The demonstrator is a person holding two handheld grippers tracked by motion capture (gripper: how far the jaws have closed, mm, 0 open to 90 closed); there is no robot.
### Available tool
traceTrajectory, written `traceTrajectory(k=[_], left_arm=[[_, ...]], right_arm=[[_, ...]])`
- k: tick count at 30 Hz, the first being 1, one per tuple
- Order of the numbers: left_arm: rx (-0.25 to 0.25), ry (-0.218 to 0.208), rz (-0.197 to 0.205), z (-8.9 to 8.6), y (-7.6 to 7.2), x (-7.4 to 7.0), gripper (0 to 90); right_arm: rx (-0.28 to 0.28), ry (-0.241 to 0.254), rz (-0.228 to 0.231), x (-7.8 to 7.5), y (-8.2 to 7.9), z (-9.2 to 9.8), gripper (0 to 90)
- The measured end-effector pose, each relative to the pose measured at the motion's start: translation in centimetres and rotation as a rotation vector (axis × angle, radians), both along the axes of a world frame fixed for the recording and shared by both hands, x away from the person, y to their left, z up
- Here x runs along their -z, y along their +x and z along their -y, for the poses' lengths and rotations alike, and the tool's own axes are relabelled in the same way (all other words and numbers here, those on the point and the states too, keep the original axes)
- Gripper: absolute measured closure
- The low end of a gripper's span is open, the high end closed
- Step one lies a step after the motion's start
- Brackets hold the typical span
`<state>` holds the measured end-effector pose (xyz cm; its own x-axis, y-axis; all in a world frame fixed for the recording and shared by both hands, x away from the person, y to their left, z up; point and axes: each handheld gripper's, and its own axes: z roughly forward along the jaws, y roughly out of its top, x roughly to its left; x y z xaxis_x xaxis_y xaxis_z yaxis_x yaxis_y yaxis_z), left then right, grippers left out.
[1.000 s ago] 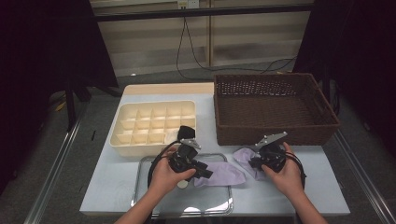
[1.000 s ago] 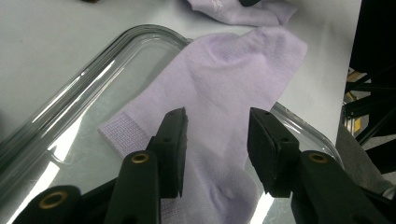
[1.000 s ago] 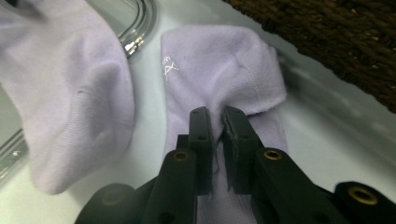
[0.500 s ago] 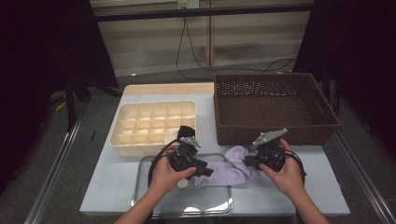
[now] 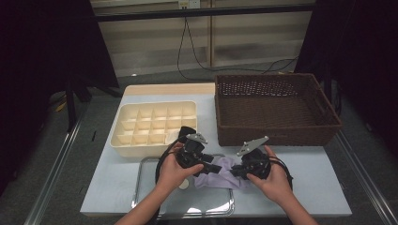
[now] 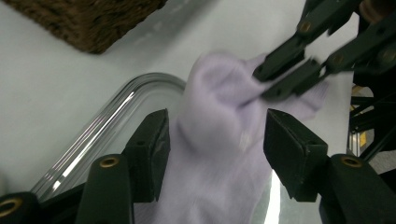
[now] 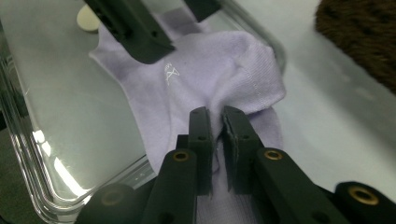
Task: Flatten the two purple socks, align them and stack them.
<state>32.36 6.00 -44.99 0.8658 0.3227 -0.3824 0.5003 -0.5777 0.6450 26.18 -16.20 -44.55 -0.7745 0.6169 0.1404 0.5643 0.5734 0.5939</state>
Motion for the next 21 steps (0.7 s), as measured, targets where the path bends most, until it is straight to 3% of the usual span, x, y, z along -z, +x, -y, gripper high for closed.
traceTrajectory(k=[7,10,12,13,16,18,19,20,21], left_arm=[[0.042,0.059,-0.007,1.0,-0.1,0.6,64.7],[0.041,0.087,-0.054,0.8,-0.2,0.4,78.4],[0.053,0.094,-0.056,0.6,-0.1,0.4,85.8],[0.029,0.078,-0.069,0.6,-0.3,0.3,86.7],[0.029,0.079,-0.078,0.5,-0.4,0.0,87.5],[0.021,0.072,-0.073,0.3,-0.5,-0.1,87.5],[0.053,0.098,-0.064,0.1,-0.3,-0.2,87.5],[0.024,0.08,-0.066,0.2,-0.5,-0.2,87.5],[0.032,0.087,-0.063,0.1,-0.5,-0.3,87.5]], right_arm=[[0.0,0.009,0.011,0.1,-0.2,-0.3,80.7],[0.005,0.024,0.005,0.2,-0.2,-0.3,78.9],[0.007,0.02,0.009,0.2,-0.2,-0.2,76.7],[0.015,0.023,-0.001,0.2,-0.1,-0.2,73.9],[0.038,0.033,0.002,0.1,0.0,0.2,64.6],[0.055,0.036,0.015,-0.2,0.0,0.8,60.0],[0.071,0.026,0.013,-0.4,-0.1,1.1,57.1],[0.083,0.022,0.012,-0.5,-0.1,1.5,53.6],[0.094,0.026,0.007,-0.4,-0.1,1.8,53.3]])
